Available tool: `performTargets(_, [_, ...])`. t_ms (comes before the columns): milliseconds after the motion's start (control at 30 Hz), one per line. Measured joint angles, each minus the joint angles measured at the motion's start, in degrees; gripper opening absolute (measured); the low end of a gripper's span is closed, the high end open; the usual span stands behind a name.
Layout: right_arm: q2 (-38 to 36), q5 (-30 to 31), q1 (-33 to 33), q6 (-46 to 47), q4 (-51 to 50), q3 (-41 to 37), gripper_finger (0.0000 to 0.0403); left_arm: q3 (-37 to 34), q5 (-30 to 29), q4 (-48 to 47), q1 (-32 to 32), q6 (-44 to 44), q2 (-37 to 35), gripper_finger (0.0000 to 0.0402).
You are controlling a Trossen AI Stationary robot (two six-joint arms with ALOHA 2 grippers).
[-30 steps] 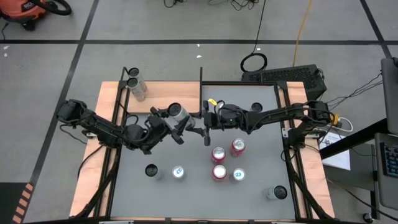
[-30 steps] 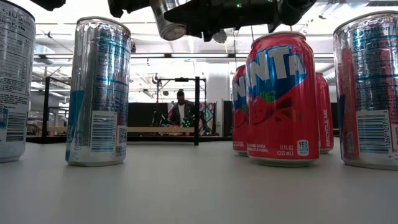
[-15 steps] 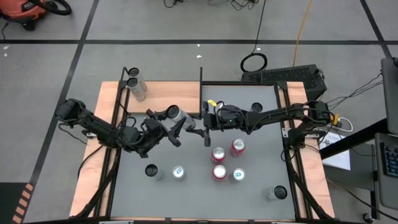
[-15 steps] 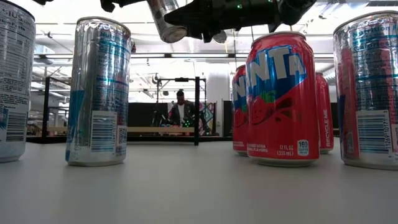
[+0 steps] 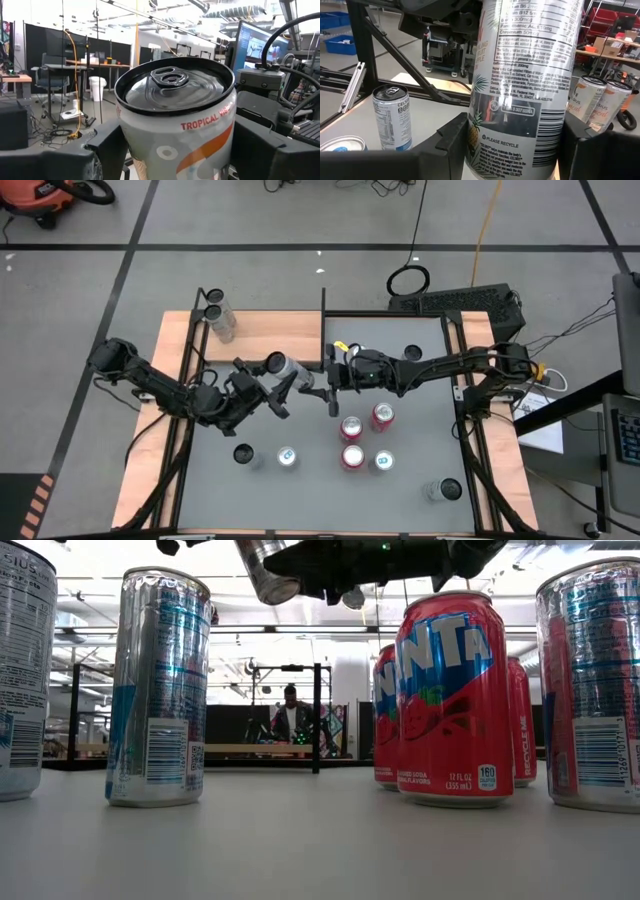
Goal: Place canned beverage on shelf
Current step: Put the white-yellow soda can on the shelf aligned with the other white-yellow soda can
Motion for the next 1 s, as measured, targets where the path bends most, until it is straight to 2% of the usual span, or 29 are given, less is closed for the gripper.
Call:
performTargets(133, [0.00, 0.02, -0.02, -0.01, -0.16, 0.00, 0.0167, 0.00, 0.19, -0.13, 0.00, 0.89, 0.00, 0.0287])
performTargets(333, [-0.02, 0.15, -0.04, -0.31, -0.48, 0.00, 0.0171, -0.02, 0.52, -0.10, 0.00, 0.83, 0.00, 0.0263])
performTargets(567, [-0.09, 0.93, 0.13, 0.62, -1.81, 0.00, 0.0234, -0.09, -0.53, -0.65, -1.03, 1.13, 0.00, 0.0257])
performTargets(767, [-0.09, 1.32, 0.07, 1.61, -5.35, -0.02, 0.0276, -0.11, -9.05, -0.25, -2.17, 2.95, 0.00, 0.0256])
performTargets(1000, [0.46, 6.39, 1.97, 0.36, -0.70, -0.04, 0.0298, -0.11, -8.52, -0.13, -1.09, -1.43, 0.01, 0.0256])
